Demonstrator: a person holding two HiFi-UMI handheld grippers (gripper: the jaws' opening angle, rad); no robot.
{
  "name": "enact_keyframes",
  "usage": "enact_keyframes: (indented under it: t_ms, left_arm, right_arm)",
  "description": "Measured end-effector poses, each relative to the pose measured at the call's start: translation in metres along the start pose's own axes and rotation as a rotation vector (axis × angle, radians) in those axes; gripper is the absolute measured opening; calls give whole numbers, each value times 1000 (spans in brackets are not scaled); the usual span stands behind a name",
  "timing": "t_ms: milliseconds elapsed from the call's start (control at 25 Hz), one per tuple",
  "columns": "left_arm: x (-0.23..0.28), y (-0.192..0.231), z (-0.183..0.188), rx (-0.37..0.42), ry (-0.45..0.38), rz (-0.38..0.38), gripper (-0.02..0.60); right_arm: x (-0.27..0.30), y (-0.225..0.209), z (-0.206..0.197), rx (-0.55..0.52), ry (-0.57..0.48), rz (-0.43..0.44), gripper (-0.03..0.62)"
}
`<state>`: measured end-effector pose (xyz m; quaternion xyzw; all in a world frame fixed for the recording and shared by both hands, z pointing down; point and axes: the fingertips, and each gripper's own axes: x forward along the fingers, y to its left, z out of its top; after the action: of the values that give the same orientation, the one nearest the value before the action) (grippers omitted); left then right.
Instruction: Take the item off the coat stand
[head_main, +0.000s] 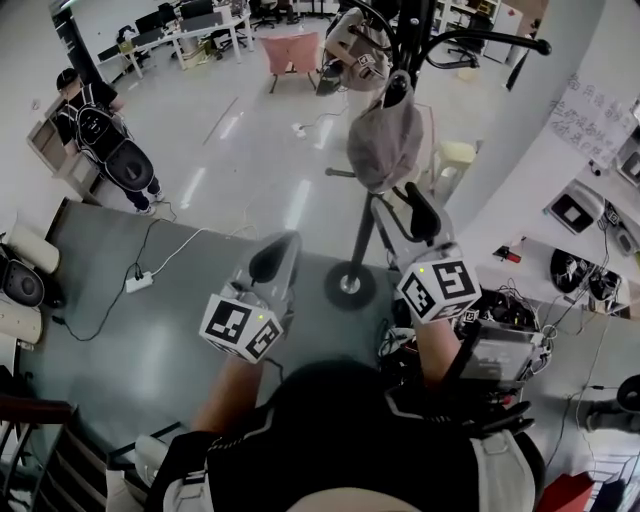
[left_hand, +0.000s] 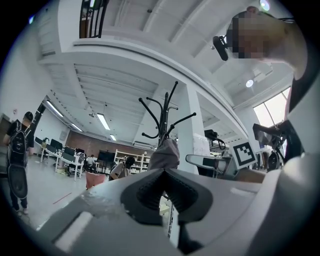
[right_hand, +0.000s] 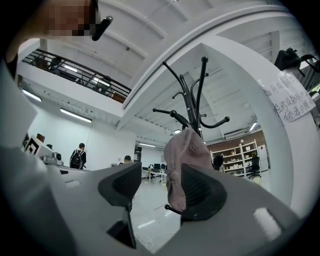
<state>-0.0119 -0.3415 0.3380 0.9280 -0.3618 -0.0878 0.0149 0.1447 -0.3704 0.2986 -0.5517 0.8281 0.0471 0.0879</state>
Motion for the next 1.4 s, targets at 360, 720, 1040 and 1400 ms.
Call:
enact_keyframes:
  t_ms: [360,720,1040,1400]
  left_arm:
    - [18,10,-4,28,6,-3,17]
    - [23,18,-8,25,15,15,17]
    - [29,20,-5,26,16,30,17]
    - [26,24,-10,38,27,50,17]
  right_arm:
    - [24,-18,-9,3,6,1,262]
    - [46,-28,-21,0,17,-2,282]
    - [56,-35,-22,2,15,-1,267]
    - [62,-34,-23,-5,3,16,200]
